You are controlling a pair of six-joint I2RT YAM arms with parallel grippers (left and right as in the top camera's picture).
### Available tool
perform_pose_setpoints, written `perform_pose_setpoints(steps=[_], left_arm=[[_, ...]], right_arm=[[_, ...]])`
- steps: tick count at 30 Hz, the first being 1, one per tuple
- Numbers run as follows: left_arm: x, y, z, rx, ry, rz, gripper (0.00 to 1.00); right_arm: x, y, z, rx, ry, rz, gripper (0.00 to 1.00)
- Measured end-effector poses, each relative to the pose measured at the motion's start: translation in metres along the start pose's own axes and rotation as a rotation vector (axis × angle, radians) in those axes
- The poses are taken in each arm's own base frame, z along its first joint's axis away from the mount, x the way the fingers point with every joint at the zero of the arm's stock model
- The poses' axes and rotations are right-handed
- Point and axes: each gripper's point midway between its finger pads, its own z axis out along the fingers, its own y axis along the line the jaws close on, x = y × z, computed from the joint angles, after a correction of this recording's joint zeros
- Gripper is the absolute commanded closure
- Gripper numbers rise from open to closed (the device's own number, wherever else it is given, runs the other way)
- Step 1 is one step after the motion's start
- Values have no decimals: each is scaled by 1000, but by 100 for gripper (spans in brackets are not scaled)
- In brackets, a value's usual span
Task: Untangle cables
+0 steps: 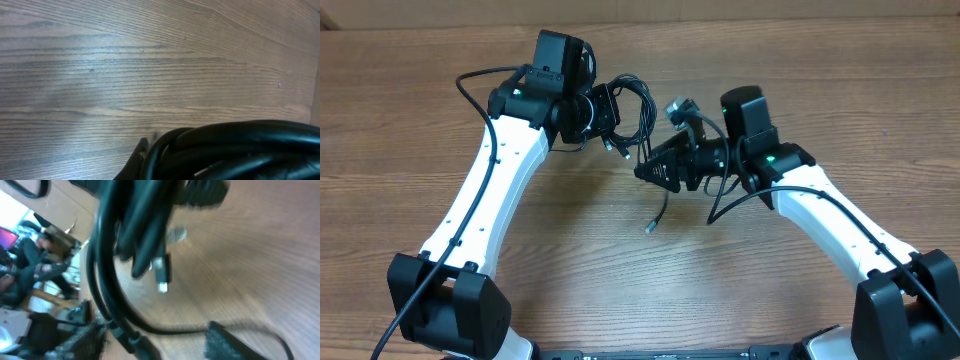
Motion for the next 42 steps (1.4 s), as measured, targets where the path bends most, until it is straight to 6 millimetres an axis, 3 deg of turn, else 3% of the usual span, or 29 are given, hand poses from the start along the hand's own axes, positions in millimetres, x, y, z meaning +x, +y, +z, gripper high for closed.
perform_pose_setpoints(steps=[2,4,9,13,16,20,30,38,39,40,41,42], left_arm=[[-1,1,0,-8,-6,-14,96],[-2,3,0,-18,-12,-28,96],[-1,3,1,-36,-20,-35,96],[4,0,4,-67,-25,-17,96],[7,-2,6,-82,-30,-7,96],[5,0,6,-96,-40,-13,96],[-4,16,3,-207,-104,26,96],[-10,20,1,-245,-136,57,96],[-11,20,1,-244,-139,57,96],[-11,20,1,-245,-143,58,96],[-12,20,1,-244,-144,58,96],[-12,20,1,-243,-144,58,96]], right_arm=[[5,5,4,-10,21,39,69],[7,7,6,-15,29,69,75],[2,9,8,-20,14,119,74],[-4,10,8,-22,-5,137,67],[-6,10,8,-22,-14,137,68],[-7,7,8,-7,-19,147,96],[13,-3,6,59,42,298,96],[3,9,-4,66,9,342,96],[0,12,-7,65,0,333,95],[-3,14,-9,65,-10,321,83],[-5,16,-12,73,-19,309,70],[-6,16,-13,86,-23,294,48]])
